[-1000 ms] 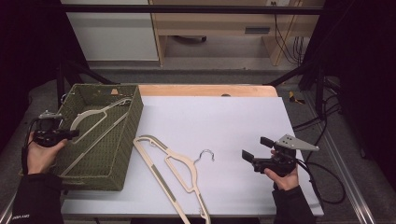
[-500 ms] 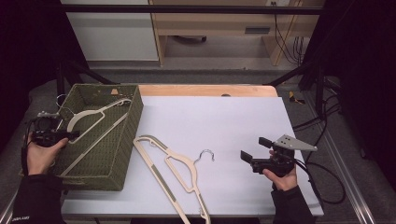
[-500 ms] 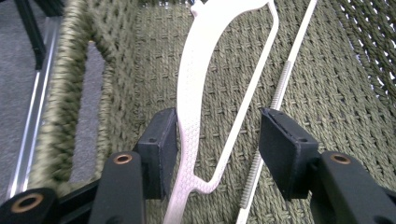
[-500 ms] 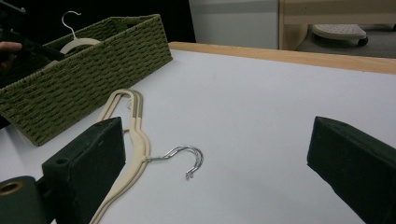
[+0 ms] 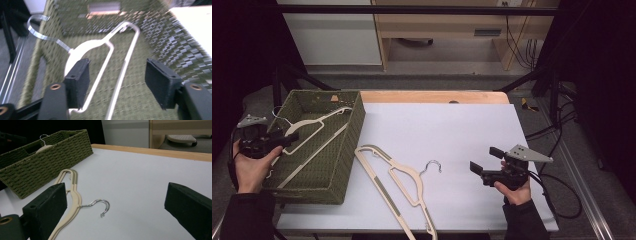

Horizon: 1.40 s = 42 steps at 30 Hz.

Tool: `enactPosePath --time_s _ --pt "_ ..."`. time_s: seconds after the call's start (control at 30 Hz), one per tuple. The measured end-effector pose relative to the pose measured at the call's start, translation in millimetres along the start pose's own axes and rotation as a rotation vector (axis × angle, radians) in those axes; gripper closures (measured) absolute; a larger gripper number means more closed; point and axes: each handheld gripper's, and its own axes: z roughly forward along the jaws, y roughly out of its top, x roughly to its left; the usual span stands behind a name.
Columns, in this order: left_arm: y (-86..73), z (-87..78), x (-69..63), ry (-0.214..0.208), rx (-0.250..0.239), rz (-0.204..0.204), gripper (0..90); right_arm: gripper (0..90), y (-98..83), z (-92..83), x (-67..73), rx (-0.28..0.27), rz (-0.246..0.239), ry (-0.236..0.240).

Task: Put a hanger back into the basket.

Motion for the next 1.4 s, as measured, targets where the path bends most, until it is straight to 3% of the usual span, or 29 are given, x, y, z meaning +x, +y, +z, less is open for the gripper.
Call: enactPosePath --time_s 0.2,0.27,0.53,0.63,0.77,0.87,0.93,1.07,1.4 --pt "7.1 -10.1 -35.5 -0.122 -0.112 0.021 19.7 5.0 1.1 -0.9 2.2 -0.004 0.005 0.002" --pt "8.5 -12.1 -50.5 -0.151 -0.143 0.053 15.3 5.0 1.1 -0.8 2.6 -0.004 0.008 0.0" --pt "8.1 -11.7 -116.2 -0.249 -0.198 0.154 8.4 5.1 0.4 -0.2 3.0 -0.001 0.005 0.005" --pt "3.8 -8.5 -137.8 -0.297 -0.21 0.165 8.1 5.1 0.1 0.5 3.0 -0.001 0.003 0.002" --pt "-0.5 -3.7 -162.6 -0.352 -0.211 0.184 8.5 5.0 0.2 0.9 3.1 0.001 0.005 0.0" --pt "-2.3 0.5 -178.5 -0.37 -0.199 0.217 8.6 4.9 0.2 0.1 2.4 -0.001 -0.002 -0.002" --pt "-4.0 3.9 -187.4 -0.387 -0.201 0.217 8.5 5.0 0.6 -1.2 2.5 -0.004 -0.001 -0.001" --pt "-6.8 12.7 -202.3 -0.423 -0.187 0.219 8.4 5.0 0.5 -1.9 2.3 -0.004 -0.009 -0.005" --pt "-13.3 36.9 -236.5 -0.467 -0.113 0.275 8.7 5.0 0.6 -3.3 2.2 -0.011 -0.014 -0.005"
